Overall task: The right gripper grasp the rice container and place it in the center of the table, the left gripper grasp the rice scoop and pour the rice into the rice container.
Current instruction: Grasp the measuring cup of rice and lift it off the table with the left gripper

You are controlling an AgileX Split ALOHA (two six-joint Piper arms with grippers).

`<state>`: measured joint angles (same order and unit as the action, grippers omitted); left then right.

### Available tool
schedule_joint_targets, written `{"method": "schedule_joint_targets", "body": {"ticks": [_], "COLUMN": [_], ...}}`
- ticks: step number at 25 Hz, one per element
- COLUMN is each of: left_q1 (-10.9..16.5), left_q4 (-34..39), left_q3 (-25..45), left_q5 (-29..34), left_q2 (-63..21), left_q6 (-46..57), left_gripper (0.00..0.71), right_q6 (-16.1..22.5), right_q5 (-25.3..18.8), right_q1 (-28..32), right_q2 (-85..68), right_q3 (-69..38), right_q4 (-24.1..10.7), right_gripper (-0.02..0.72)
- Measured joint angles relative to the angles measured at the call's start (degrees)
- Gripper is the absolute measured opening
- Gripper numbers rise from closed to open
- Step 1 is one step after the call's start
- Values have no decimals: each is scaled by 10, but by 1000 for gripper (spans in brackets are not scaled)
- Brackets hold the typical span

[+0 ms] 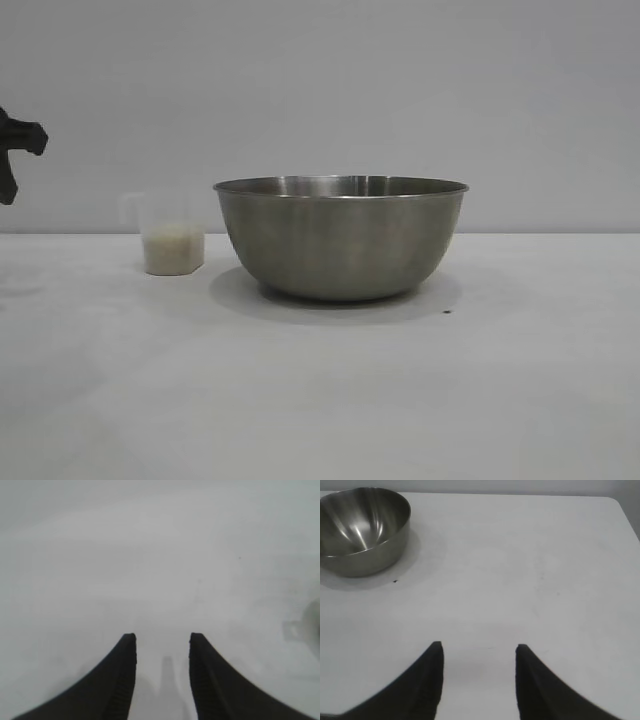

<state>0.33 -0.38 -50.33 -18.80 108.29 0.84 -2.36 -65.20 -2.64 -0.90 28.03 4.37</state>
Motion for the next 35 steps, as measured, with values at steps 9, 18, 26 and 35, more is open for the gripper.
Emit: {"method": "schedule_joint_targets", "body": {"ticks": [9,18,26,35], "left_q1": [0,0,0,0], "left_q4": [15,41,64,189], "left_q3": [65,115,160,165], "left_q5": [-117,-239,-358,-372], "left_q2": [0,-2,-3,0], "left_q6": [0,5,6,8], "left_gripper": [272,272,272,272], "right_q6": [0,0,0,0], "right_q5": [0,0,0,0], "right_q1": [0,0,0,0], "right_q2": [0,0,0,0], "right_q3": [0,0,0,0], "right_q4": [0,0,0,0], "right_gripper": [272,272,272,272]}}
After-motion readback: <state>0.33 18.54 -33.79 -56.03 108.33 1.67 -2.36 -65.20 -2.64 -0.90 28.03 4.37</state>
